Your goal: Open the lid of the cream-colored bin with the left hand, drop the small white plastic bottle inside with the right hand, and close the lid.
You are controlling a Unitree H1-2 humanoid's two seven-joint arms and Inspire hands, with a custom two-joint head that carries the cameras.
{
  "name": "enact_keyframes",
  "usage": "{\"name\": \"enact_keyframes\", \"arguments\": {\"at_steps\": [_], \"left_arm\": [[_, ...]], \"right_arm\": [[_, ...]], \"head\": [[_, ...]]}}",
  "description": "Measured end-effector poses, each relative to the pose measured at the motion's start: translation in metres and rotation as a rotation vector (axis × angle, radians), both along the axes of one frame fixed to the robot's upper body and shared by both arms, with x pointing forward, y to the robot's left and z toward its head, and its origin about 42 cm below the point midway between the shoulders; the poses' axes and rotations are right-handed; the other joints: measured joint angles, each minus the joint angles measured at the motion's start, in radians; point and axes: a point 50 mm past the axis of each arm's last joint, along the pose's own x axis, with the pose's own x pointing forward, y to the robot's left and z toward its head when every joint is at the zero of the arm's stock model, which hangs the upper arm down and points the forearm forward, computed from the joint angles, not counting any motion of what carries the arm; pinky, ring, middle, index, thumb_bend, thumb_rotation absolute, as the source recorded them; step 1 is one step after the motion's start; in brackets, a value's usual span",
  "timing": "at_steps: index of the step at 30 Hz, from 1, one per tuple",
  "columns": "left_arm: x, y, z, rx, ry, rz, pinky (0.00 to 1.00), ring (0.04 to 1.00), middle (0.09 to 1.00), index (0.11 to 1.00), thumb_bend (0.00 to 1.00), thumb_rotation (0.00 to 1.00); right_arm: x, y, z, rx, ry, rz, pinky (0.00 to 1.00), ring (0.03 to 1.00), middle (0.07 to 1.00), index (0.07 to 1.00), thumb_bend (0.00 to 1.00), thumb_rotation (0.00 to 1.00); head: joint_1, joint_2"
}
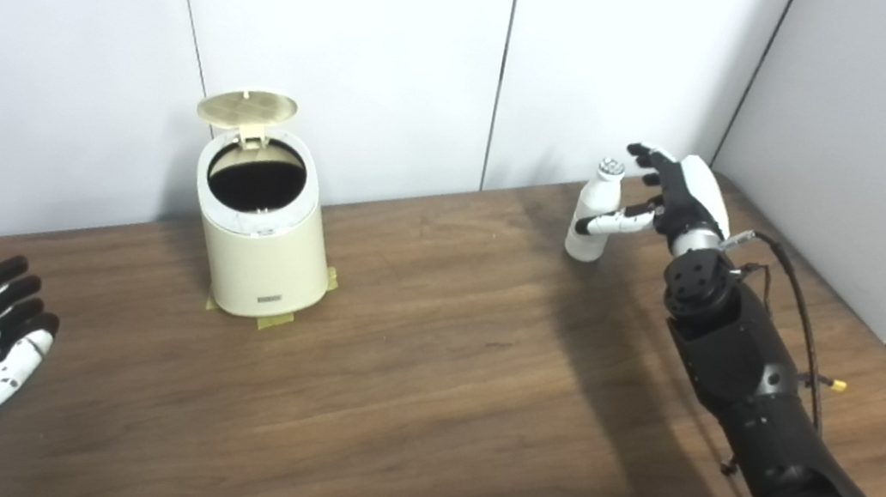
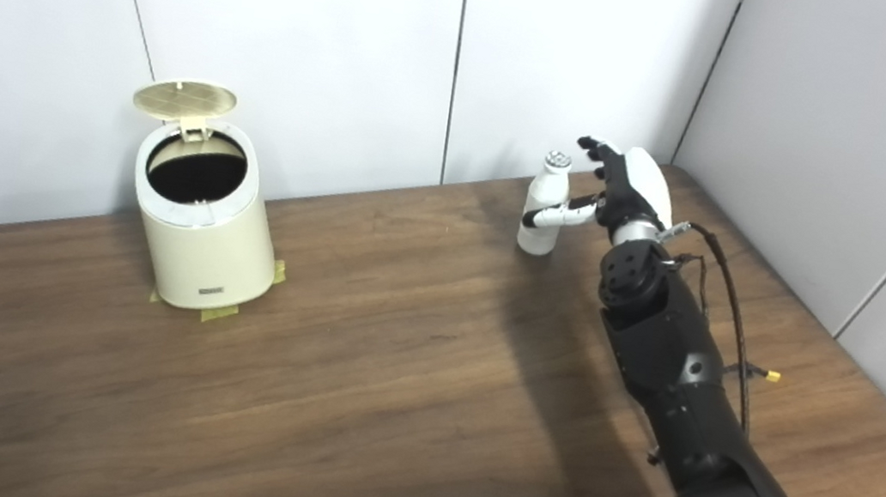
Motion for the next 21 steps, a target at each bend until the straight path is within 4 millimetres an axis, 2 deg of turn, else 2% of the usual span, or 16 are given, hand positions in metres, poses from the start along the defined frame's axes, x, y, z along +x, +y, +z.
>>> {"name": "enact_keyframes", "arguments": {"at_steps": [3,5,8,12,14,18,19,21], "left_arm": [[-0.001,-0.001,0.003,-0.01,-0.011,-0.001,0.91,0.889,0.909,0.94,0.3,0.11],[-0.001,-0.001,0.003,-0.008,-0.011,0.0,0.95,0.891,0.901,0.936,0.3,0.14],[-0.001,-0.004,0.002,0.002,-0.011,-0.004,0.95,0.886,0.897,0.932,0.3,0.15],[-0.001,-0.004,0.003,-0.002,-0.013,-0.005,0.9,0.891,0.909,0.945,0.28,0.09],[-0.001,-0.004,0.003,0.001,-0.013,-0.004,0.97,0.898,0.908,0.945,0.27,0.07],[-0.001,-0.006,0.003,0.004,-0.012,-0.009,1.0,0.916,0.91,0.952,0.27,0.07],[-0.001,-0.006,0.002,0.005,-0.012,-0.01,0.95,0.907,0.915,0.956,0.26,0.03],[-0.001,-0.006,0.003,0.001,-0.012,-0.012,0.91,0.901,0.92,0.954,0.27,0.01]], "right_arm": [[0.0,0.0,0.0,0.002,0.005,0.002,0.63,0.759,0.823,0.833,0.96,0.12],[0.001,0.001,0.0,0.0,0.012,0.002,0.63,0.759,0.814,0.827,0.95,0.11],[0.001,0.006,-0.003,-0.025,0.038,0.011,0.6,0.73,0.796,0.815,0.94,0.11],[0.002,0.011,-0.007,-0.063,0.064,0.024,0.59,0.715,0.788,0.799,0.94,0.1],[0.002,0.01,-0.009,-0.065,0.071,0.021,0.59,0.706,0.779,0.786,0.94,0.1],[0.002,0.009,-0.012,-0.063,0.079,0.021,0.59,0.695,0.765,0.772,0.91,0.07],[0.002,0.009,-0.012,-0.062,0.079,0.022,0.6,0.699,0.766,0.771,0.9,0.07],[0.003,0.009,-0.013,-0.059,0.081,0.023,0.6,0.696,0.757,0.766,0.89,0.06]], "head": [[0.002,-0.002],[0.002,-0.002],[0.002,-0.002],[0.005,-0.002],[0.006,-0.002],[0.009,-0.002],[0.011,0.0],[0.012,0.002]]}}
